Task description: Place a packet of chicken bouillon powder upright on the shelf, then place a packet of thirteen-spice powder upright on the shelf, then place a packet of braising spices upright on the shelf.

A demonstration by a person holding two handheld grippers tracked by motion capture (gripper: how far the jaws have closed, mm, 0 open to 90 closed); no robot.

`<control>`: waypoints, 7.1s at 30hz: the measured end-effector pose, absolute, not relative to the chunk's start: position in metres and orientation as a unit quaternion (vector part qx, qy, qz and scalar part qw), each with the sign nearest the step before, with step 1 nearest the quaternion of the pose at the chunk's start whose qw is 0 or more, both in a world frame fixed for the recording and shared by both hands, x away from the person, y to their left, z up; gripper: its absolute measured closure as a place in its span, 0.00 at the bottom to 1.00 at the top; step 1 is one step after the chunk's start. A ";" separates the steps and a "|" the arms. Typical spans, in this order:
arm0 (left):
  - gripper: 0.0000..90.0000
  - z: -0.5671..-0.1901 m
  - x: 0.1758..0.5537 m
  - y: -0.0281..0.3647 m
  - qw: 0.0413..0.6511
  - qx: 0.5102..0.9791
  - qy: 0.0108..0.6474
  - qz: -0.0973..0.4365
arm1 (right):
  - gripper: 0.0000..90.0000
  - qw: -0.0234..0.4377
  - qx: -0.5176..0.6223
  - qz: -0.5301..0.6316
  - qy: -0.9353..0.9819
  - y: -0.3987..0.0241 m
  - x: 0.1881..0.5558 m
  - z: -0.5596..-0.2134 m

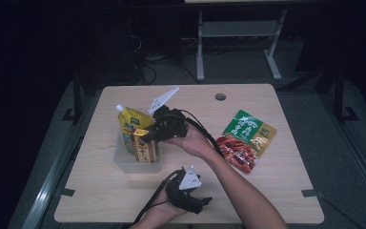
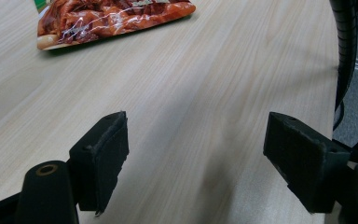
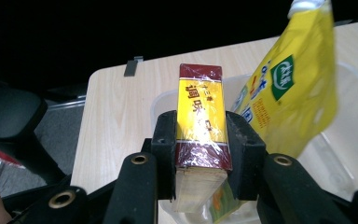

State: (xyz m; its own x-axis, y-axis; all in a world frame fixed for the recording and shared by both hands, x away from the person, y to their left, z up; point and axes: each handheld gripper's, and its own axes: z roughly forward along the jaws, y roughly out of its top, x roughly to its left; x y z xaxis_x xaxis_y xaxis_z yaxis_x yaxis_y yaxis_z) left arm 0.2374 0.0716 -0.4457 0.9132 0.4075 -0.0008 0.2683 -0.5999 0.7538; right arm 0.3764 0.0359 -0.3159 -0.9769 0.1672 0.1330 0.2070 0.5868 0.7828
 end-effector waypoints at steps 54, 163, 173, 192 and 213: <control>0.24 -0.446 0.238 0.071 0.417 0.882 0.202 0.083 | 0.69 0.027 -0.085 -0.391 -0.916 0.056 0.373 -0.355; 0.24 -0.434 0.252 0.082 0.426 0.875 0.208 0.102 | 0.39 -0.014 -0.287 -0.432 -0.855 -0.157 0.369 -0.350; 0.25 -0.435 0.255 0.079 0.415 0.880 0.201 0.111 | 0.36 -0.022 -0.314 -0.422 -0.850 -0.176 0.368 -0.357; 0.42 -0.420 0.276 0.068 0.423 0.877 0.203 0.100 | 0.33 -0.047 -0.360 -0.405 -0.839 -0.218 0.361 -0.362; 0.72 -0.419 0.310 0.036 0.416 0.886 0.185 0.082 | 0.27 -0.058 -0.429 -0.397 -0.809 -0.256 0.357 -0.373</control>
